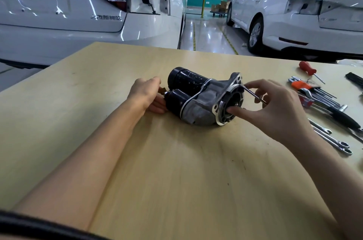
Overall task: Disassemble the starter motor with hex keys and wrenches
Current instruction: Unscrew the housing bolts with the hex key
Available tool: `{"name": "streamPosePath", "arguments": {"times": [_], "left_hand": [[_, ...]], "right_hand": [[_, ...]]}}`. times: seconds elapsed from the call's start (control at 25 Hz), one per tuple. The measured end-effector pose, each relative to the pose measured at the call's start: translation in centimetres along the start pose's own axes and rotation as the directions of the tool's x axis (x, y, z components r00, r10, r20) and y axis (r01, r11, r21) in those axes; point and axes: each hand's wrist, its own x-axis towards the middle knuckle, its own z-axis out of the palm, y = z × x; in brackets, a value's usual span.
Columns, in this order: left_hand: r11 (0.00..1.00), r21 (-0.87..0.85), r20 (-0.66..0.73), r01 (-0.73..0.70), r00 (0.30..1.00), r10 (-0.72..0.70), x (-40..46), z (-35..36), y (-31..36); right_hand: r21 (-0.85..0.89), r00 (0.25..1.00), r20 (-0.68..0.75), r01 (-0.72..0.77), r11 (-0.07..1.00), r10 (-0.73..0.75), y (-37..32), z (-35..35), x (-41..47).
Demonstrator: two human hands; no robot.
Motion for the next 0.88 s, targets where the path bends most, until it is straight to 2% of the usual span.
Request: {"name": "streamPosePath", "arguments": {"times": [0.2, 0.36, 0.48, 0.64, 0.76, 0.88], "left_hand": [[0.996, 0.085, 0.174, 0.026, 0.984, -0.040, -0.8, -0.2, 0.4], [0.989, 0.144, 0.191, -0.011, 0.981, -0.017, -1.1, -0.2, 0.4], [0.986, 0.162, 0.237, -0.031, 0.971, -0.009, -1.4, -0.3, 0.5], [0.983, 0.180, 0.276, -0.040, 0.961, -0.011, -1.8, -0.3, 0.6], [0.985, 0.168, 0.286, -0.029, 0.958, -0.021, -2.1, 0.0, 0.8], [0.990, 0.128, 0.333, 0.057, 0.938, -0.097, -2.3, 0.1, 1.0]], "right_hand": [[-0.055, 0.992, -0.089, -0.092, 0.994, 0.087, 0.7, 0.3, 0.3], [-0.110, 0.960, -0.123, -0.264, 0.958, 0.250, 1.3, 0.7, 0.5], [-0.006, 0.950, -0.076, -0.305, 0.952, 0.304, 1.5, 1.0, 0.6], [0.108, 0.958, -0.074, -0.268, 0.957, 0.276, 1.1, 0.3, 0.4], [0.243, 0.984, -0.053, -0.154, 0.958, 0.172, -0.7, 0.0, -0.3], [0.071, 0.995, 0.074, -0.067, 0.995, 0.061, -2.7, 1.6, -1.6]]}}
